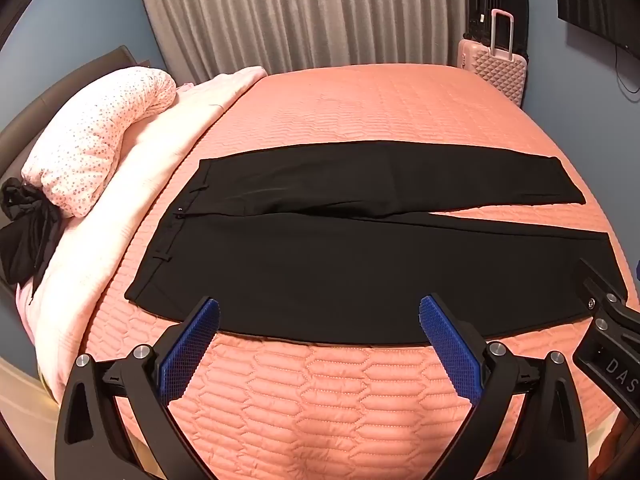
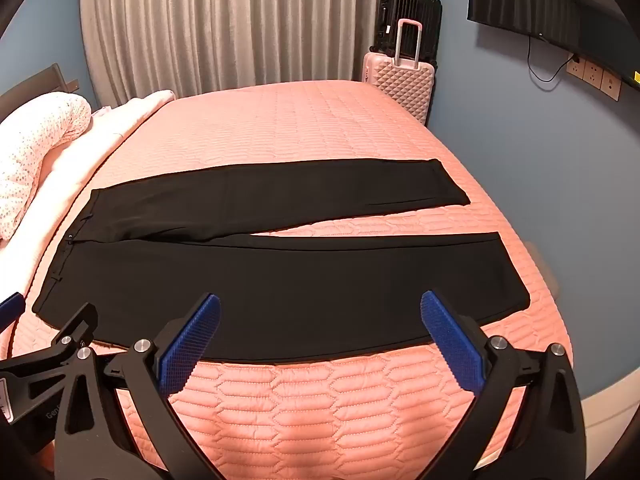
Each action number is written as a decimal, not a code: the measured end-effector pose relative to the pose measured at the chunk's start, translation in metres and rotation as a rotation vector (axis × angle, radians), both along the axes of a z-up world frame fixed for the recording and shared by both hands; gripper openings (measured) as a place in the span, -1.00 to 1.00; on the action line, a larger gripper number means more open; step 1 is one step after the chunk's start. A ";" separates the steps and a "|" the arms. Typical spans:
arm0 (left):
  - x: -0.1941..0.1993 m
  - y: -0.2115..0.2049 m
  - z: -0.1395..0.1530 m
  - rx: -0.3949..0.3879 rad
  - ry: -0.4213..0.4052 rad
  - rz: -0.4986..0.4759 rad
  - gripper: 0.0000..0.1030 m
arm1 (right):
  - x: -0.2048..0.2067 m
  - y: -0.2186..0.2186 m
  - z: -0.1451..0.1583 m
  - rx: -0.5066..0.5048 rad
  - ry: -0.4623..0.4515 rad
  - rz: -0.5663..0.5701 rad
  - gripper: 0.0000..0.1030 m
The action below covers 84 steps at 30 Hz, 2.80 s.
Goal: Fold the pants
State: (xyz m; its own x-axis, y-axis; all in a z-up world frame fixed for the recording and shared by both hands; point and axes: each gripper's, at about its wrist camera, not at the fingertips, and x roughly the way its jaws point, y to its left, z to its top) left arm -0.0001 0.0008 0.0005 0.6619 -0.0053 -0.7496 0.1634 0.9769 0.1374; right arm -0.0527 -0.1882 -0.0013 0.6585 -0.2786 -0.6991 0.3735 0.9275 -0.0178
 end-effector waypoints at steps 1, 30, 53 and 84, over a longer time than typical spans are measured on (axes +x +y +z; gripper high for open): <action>0.000 0.000 0.000 -0.002 0.000 0.003 0.90 | 0.000 0.000 0.000 0.001 0.000 0.002 0.91; 0.007 -0.003 -0.013 0.015 0.003 -0.031 0.90 | 0.006 -0.006 -0.003 0.004 0.002 0.010 0.91; 0.010 0.001 -0.010 0.006 0.013 -0.028 0.90 | 0.003 -0.010 -0.005 0.010 0.002 -0.004 0.91; 0.007 -0.003 -0.008 0.003 0.016 -0.054 0.90 | 0.000 -0.008 -0.001 0.007 -0.006 -0.002 0.91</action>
